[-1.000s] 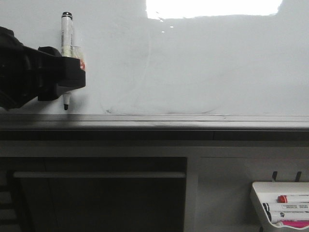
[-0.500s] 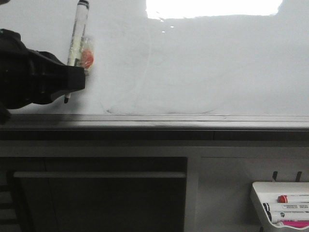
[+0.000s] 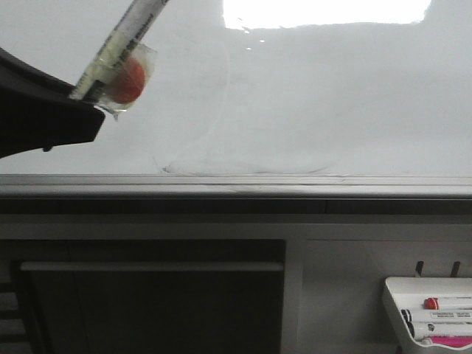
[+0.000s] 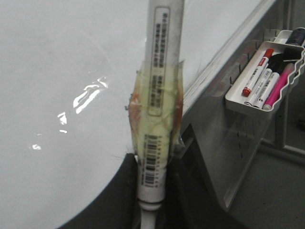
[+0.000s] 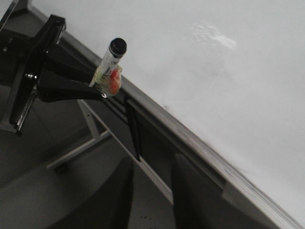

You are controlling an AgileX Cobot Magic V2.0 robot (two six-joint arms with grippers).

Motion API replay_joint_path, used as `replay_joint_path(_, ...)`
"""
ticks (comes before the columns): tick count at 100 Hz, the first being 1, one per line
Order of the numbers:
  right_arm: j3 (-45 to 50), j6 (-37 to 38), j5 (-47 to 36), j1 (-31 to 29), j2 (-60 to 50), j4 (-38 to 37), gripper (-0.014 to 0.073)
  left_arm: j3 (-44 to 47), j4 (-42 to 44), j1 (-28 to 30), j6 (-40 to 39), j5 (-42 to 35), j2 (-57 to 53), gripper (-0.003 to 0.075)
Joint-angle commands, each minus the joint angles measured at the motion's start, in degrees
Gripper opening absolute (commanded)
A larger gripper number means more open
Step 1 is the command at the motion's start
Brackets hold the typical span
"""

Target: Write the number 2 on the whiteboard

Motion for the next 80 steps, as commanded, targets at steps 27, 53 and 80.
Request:
replay_joint_path(27, -13.0, -5.0, -6.6, 14.4, 19.6, 1.5, 0.0336, 2.8, 10.3, -0.5, -0.6, -3.3, -5.8, -0.0019)
replay_joint_path(53, -15.4, -5.0, -8.1, 15.7, 23.3, 1.5, 0.0335, 2.8, 11.2, -0.5, -0.6, -3.5, -5.8, -0.0019)
replay_joint_path(80, -15.3, -5.0, -6.6, 15.7, 25.1, 1.5, -0.0024, 2.8, 12.3, -0.5, -0.6, -6.4, -5.8, -0.0019)
